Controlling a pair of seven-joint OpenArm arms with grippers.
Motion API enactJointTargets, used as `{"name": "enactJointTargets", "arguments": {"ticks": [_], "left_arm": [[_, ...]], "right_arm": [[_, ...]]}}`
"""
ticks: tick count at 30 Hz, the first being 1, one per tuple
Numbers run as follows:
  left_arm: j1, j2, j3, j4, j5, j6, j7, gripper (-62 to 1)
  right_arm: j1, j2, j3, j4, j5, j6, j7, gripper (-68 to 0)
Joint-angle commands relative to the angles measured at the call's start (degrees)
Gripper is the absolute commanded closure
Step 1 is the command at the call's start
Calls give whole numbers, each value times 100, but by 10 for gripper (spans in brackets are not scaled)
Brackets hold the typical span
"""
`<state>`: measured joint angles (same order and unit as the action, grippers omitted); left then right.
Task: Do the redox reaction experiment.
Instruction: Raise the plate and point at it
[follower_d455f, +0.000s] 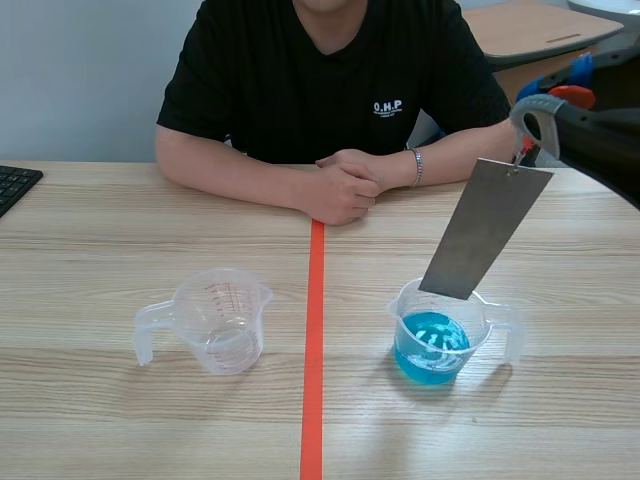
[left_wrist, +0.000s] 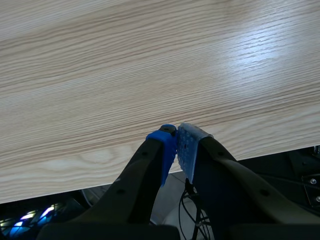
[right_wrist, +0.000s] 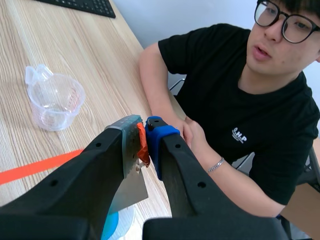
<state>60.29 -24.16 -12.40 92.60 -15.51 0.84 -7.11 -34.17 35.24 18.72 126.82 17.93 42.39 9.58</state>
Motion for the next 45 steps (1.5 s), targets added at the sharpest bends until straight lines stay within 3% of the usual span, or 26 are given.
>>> {"name": "enactJointTargets", "arguments": {"ticks": [1,10,15,21,26,33,45], "left_arm": [[-2,-31,15,37,-39,-20,-59,-46],[-48,-170,15,57,-33,-57,-125,-47],[-48,-706,17,258,-42,-323,-225,-46],[-175,-1672,256,684,-153,-640,-245,-46],[-739,-2474,732,702,-411,-675,-212,-46],[-1869,-3101,1550,702,-647,-1152,-315,-46],[-4273,-2916,3738,682,-590,-1217,-22,-46]], "right_arm": [[35,48,83,81,120,33,66,-15],[35,46,127,81,184,33,66,-15],[35,46,127,81,184,33,63,-15],[35,46,127,81,184,33,63,-15],[35,46,127,81,184,33,63,-15],[35,46,127,81,181,33,63,-15],[35,46,127,81,181,33,61,-15]]}}
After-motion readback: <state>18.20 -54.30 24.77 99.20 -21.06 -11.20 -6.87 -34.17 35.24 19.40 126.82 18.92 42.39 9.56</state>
